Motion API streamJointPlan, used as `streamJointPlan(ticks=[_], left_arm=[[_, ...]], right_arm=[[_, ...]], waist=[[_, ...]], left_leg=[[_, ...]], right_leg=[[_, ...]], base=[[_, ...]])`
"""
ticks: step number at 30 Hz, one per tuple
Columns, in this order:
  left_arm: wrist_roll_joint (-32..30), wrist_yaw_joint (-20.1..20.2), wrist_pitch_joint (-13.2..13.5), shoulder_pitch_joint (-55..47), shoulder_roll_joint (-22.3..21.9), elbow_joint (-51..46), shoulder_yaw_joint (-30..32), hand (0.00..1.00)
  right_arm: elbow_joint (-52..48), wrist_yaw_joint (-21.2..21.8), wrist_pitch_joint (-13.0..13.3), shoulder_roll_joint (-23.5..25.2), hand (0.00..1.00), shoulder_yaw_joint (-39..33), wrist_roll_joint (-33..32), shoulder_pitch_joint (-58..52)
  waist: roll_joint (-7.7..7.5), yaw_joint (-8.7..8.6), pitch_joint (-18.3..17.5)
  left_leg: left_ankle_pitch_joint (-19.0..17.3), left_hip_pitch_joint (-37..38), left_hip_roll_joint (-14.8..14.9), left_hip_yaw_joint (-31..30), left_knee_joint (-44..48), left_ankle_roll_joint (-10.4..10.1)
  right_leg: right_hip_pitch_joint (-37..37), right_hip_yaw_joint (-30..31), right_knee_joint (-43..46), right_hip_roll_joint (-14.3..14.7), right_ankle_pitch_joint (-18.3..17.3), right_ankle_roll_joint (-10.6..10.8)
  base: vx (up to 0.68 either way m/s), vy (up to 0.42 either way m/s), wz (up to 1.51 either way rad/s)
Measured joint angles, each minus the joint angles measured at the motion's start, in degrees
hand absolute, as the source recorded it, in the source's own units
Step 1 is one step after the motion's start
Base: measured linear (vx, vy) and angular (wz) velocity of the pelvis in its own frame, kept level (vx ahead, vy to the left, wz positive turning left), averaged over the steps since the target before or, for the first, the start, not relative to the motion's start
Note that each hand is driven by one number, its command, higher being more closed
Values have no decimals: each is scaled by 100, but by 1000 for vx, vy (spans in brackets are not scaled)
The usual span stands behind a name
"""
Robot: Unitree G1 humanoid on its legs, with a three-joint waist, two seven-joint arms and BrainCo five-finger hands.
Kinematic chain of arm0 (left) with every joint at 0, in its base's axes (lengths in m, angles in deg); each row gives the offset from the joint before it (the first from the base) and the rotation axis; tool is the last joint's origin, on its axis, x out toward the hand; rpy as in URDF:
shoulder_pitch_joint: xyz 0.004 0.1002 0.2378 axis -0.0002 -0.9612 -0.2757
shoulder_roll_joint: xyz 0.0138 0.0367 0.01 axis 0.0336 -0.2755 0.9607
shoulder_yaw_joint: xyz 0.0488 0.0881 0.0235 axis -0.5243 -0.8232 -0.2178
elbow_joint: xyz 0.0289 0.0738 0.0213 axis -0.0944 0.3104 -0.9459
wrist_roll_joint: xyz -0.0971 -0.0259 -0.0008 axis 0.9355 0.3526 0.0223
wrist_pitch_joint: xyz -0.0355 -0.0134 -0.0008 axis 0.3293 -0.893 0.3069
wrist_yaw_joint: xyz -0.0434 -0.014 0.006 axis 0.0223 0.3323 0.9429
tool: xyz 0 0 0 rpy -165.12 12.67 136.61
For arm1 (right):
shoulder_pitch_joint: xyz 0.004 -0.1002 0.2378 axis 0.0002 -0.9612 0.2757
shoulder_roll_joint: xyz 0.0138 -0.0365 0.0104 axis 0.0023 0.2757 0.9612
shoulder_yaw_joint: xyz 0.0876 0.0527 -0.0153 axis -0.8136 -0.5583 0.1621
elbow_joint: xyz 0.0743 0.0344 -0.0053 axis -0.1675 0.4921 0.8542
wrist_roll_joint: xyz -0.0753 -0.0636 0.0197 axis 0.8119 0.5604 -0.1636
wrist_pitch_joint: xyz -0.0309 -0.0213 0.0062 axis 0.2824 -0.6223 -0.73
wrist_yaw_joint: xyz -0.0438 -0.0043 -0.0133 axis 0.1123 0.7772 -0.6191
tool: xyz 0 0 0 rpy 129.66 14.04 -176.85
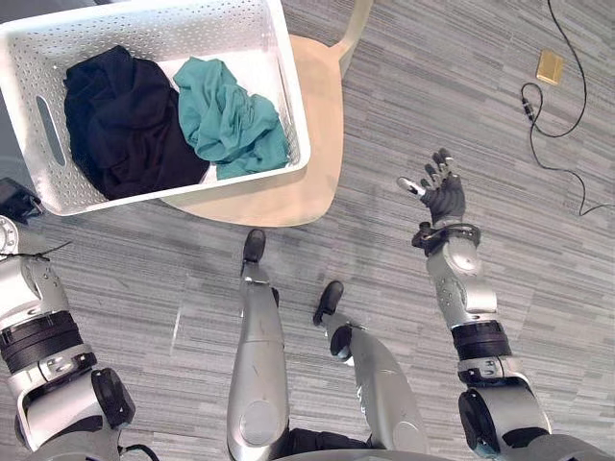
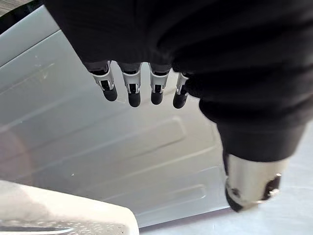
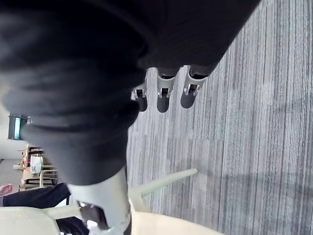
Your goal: Pick up the laundry basket with both hands and put the clothes into the washing machine.
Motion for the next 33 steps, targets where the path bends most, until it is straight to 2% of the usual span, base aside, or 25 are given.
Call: streamJointPlan(ticks=[7, 18, 22, 27, 30, 33], left_arm=[[32, 16, 14, -73, 231, -76, -192, 0], [32, 288, -19, 73, 304, 91, -232, 0], [33, 390, -161, 324, 490, 592, -239, 0], [-16, 339, -306, 475, 510, 662, -229, 0], [-27, 131, -319, 300, 329, 347, -82, 0], [-38, -43, -276, -344, -484, -497, 321, 0]], right_arm=[[1, 4, -1, -99, 0, -27, 2, -139], [3, 71, -10, -96, 0, -115, 8, -155], [3, 122, -17, -94, 0, -114, -1, -152], [4, 121, -18, -61, 0, -115, -3, -214], [-121, 117, -16, -5, 0, -115, 1, -377], [-408, 113, -17, 149, 0, -276, 25, -855]], waist=[[-1, -17, -1], [1, -26, -2], [2, -22, -3], [2, -47, -3], [1, -83, -4], [1, -127, -4]], left_leg=[[196, 107, 72, 316, -226, 121], [246, 147, 120, 454, -207, 85], [243, 147, 178, 459, -187, 83], [239, 127, 188, 461, -170, 80], [234, 131, 156, 438, -116, 71], [142, 328, 10, 434, 87, 19]], right_leg=[[2, 30, -29, -57, 2, -2], [1, 116, -30, -50, 5, 2], [0, 128, -29, 2, 7, 4], [-13, 131, -28, 10, 7, 4], [-8, 94, 39, -22, 1, 5], [89, 59, 534, -225, -323, 23]], base=[[3, -1, 1], [42, -5, -4], [14, -12, -5], [26, 4, 0], [50, 14, 5], [60, 2, 26]])
